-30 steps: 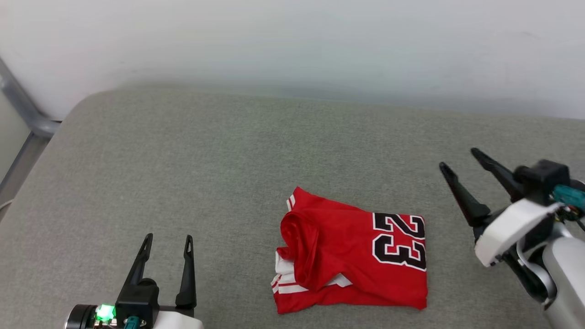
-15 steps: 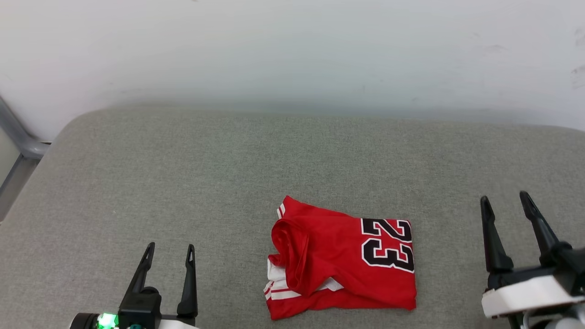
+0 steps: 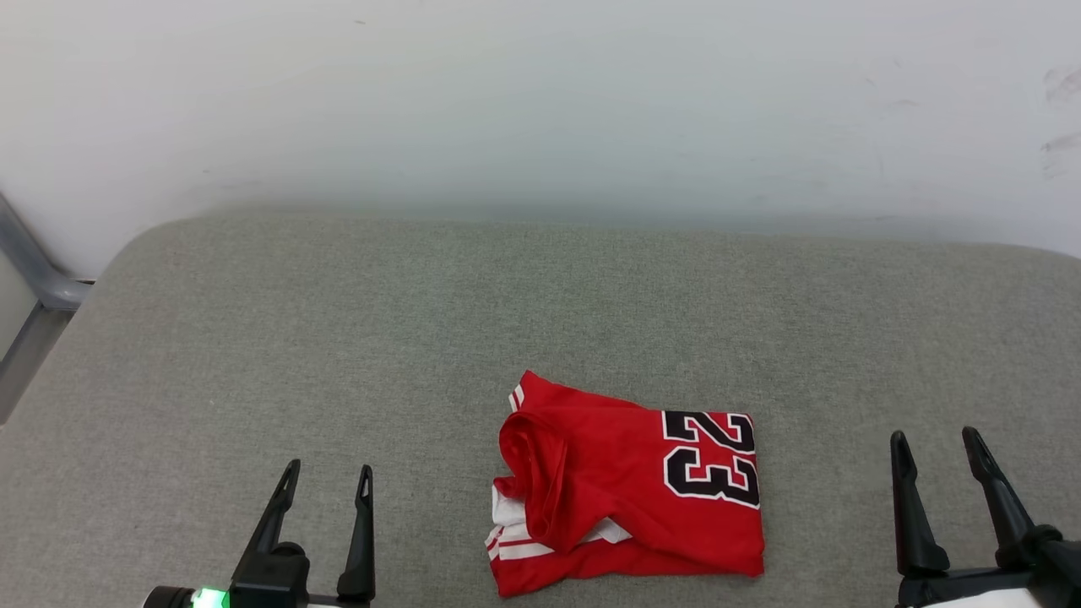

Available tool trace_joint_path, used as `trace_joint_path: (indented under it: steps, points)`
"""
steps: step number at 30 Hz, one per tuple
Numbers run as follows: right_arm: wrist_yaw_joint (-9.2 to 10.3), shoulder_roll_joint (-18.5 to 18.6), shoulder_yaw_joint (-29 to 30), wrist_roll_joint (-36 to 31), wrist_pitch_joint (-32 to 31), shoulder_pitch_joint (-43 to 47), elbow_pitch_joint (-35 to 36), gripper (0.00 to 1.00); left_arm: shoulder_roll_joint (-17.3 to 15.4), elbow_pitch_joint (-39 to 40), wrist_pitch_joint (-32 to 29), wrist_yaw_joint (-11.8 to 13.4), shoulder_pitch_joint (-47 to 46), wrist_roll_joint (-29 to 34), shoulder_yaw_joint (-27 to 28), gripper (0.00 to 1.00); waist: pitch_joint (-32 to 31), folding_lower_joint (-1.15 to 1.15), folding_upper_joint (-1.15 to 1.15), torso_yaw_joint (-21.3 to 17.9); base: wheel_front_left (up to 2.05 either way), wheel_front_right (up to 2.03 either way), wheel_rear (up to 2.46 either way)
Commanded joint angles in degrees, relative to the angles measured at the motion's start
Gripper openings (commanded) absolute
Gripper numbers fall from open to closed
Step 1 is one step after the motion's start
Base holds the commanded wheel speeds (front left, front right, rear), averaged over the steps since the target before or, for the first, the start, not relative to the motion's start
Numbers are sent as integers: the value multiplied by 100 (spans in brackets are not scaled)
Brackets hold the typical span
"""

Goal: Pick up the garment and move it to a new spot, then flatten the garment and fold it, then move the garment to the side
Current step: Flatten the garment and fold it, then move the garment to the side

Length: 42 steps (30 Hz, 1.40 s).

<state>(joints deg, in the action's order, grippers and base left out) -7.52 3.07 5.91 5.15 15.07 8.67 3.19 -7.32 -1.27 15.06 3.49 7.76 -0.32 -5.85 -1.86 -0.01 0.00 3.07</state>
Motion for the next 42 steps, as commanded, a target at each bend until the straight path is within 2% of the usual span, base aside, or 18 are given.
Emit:
trace_joint_path:
  steps: [1, 14, 20, 23, 28, 38, 40, 42]
  points:
    - [7, -31, 5, 72, 9, 85, 18, 100, -30, -3, 14, -23, 38, -26, -14, 100, -5, 1, 0, 4, 0, 0, 0]
    - [7, -34, 10, 247, 10, 147, -112, 100, -62, -14, 14, -32, 83, -47, -15, 100, -38, 1, 0, 31, 0, 0, 0]
    - [7, -33, 28, -14, 10, -226, -101, 100, -44, -19, 14, -36, 40, -47, -37, 100, -9, 1, 0, 86, 0, 0, 0]
    - [7, 172, -59, -72, -112, -625, -159, 100, -39, -2, 14, -20, 37, -55, -29, 100, 16, 1, 0, 102, 0, 0, 0]
    - [7, 748, -537, 231, -903, -1599, -357, 100, -35, -20, 14, 5, 16, -44, -29, 100, 83, 1, 0, 103, 0, 0, 0]
    - [6, 1776, -1856, 1883, -3828, -2906, -951, 100, -31, 1, 14, 6, -129, -13, -67, 100, 257, 1, 0, 267, 0, 0, 0]
    - [7, 1903, -2033, 2202, -4317, -2981, -1072, 100, -23, 0, 14, 25, -149, -7, -74, 100, 309, 1, 0, 298, 0, 0, 0]
    - [7, 1964, -2095, 2361, -4548, -3019, -1140, 100, -18, 0, 14, 29, -183, -5, -83, 100, 337, 1, 0, 316, 0, 0, 0]
